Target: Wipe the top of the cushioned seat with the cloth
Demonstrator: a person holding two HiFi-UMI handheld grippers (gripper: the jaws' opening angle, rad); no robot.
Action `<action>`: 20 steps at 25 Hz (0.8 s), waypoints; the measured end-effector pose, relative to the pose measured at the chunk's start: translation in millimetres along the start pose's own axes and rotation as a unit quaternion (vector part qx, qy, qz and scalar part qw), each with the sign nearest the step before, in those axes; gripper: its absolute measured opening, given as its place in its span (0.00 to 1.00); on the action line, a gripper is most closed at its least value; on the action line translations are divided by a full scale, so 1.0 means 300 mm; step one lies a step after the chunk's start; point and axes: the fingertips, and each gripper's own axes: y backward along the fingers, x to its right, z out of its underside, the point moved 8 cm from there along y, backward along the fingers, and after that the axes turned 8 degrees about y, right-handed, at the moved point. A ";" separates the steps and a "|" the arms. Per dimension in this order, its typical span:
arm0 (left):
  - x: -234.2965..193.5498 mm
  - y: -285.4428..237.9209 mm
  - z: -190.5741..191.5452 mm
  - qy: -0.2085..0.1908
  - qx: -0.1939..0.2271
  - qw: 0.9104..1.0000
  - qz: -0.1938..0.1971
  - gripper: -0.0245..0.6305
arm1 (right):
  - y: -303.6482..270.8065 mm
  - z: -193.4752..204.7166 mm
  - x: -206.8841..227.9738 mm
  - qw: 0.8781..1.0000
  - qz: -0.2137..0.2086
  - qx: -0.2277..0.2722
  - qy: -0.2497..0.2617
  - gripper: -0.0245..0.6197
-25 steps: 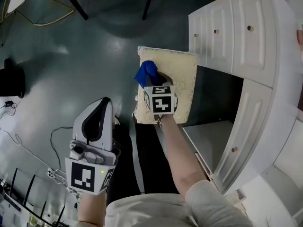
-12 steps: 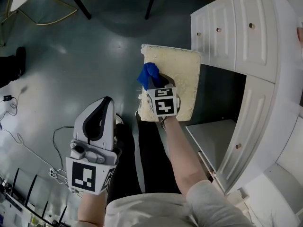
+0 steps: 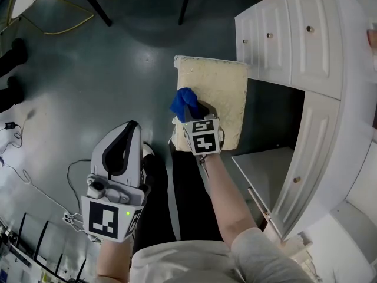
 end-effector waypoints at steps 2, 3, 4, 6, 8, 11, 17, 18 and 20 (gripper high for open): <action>0.005 -0.008 -0.003 -0.003 -0.001 1.000 0.002 0.02 | 0.010 0.015 0.020 1.000 0.000 0.000 -0.003 0.18; 0.008 -0.013 -0.006 -0.004 -0.002 1.000 0.003 0.02 | 0.017 0.025 0.034 1.000 0.002 0.000 -0.005 0.18; 0.011 -0.019 -0.008 -0.005 -0.003 1.000 0.005 0.02 | 0.024 0.035 0.051 1.000 0.005 0.000 -0.008 0.18; 0.016 -0.033 -0.013 -0.006 -0.003 1.000 0.006 0.02 | 0.038 0.055 0.089 1.000 0.014 0.001 -0.014 0.18; 0.029 -0.050 -0.015 -0.007 -0.003 1.000 0.010 0.02 | 0.053 0.078 0.133 0.999 0.023 0.000 -0.022 0.18; 0.061 -0.078 -0.009 -0.008 -0.005 1.000 0.019 0.02 | 0.076 0.115 0.198 0.999 0.035 -0.004 -0.032 0.18; 0.121 -0.133 0.005 -0.011 -0.013 0.999 0.037 0.02 | 0.117 0.175 0.310 0.997 0.058 -0.007 -0.049 0.18; 0.129 -0.141 0.004 -0.012 -0.014 0.999 0.039 0.02 | 0.124 0.185 0.328 0.997 0.062 -0.008 -0.052 0.18; 0.142 -0.157 0.002 -0.014 -0.015 0.999 0.043 0.02 | 0.136 0.202 0.361 0.996 0.069 -0.010 -0.057 0.18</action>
